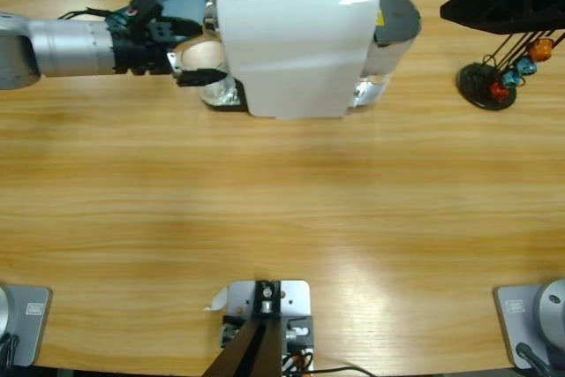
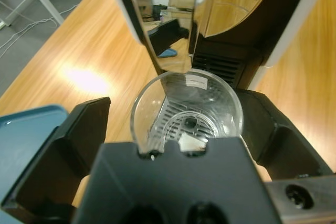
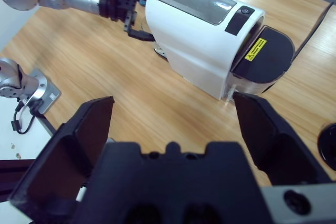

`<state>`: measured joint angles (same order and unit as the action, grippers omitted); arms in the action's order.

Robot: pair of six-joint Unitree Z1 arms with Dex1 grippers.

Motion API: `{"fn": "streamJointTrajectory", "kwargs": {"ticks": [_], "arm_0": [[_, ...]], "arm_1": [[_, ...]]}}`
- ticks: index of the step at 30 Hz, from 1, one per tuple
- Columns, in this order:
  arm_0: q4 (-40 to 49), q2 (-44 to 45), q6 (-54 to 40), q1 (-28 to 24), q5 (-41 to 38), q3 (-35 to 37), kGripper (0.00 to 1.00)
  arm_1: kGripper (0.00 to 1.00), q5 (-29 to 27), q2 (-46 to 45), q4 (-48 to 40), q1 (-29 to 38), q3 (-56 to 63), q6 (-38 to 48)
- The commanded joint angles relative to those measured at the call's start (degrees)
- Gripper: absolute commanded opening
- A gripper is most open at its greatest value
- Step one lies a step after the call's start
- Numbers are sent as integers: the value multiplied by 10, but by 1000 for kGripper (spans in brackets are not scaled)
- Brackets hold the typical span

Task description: Pour coffee

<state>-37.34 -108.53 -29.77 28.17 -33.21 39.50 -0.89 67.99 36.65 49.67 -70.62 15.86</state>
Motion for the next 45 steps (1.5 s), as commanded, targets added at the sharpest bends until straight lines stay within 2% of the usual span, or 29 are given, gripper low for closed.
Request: {"fn": "streamJointTrajectory", "kwargs": {"ticks": [1,5,6,7,8,9,12,16,19,21,25,30,33,45], "arm_0": [[-8,134,40,-17,-25,-91,1000],[3,226,78,-5,-18,-141,1000],[7,251,92,-5,-8,-156,998],[8,282,143,-6,1,-173,997],[12,307,191,-7,5,-180,1000],[28,334,233,-7,12,-182,1000],[88,402,292,-7,46,-175,998],[224,433,285,-6,70,-140,1000],[290,442,250,6,119,-125,1000],[317,437,230,11,142,-110,1000],[326,420,200,11,165,-95,1000],[322,389,184,11,158,-79,1000],[318,374,173,12,158,-71,1000],[291,368,169,12,142,-70,1000]], "arm_1": [[991,-10,32,-10,-4,-7,-1],[1000,-20,39,-18,-4,-18,-1],[947,-20,43,-17,-4,-27,-2],[664,2,52,-16,-4,-36,-4],[260,6,63,-14,-6,-51,2],[13,5,75,-7,-11,-73,6],[0,-13,109,-1,-36,-124,10],[0,-4,177,56,-82,-208,9],[0,-2,270,195,-111,-357,10],[0,2,322,246,-124,-430,13],[0,3,408,328,-134,-535,16],[0,8,465,348,-141,-565,26],[0,19,480,346,-143,-576,28],[0,1,490,364,-143,-563,32]]}}
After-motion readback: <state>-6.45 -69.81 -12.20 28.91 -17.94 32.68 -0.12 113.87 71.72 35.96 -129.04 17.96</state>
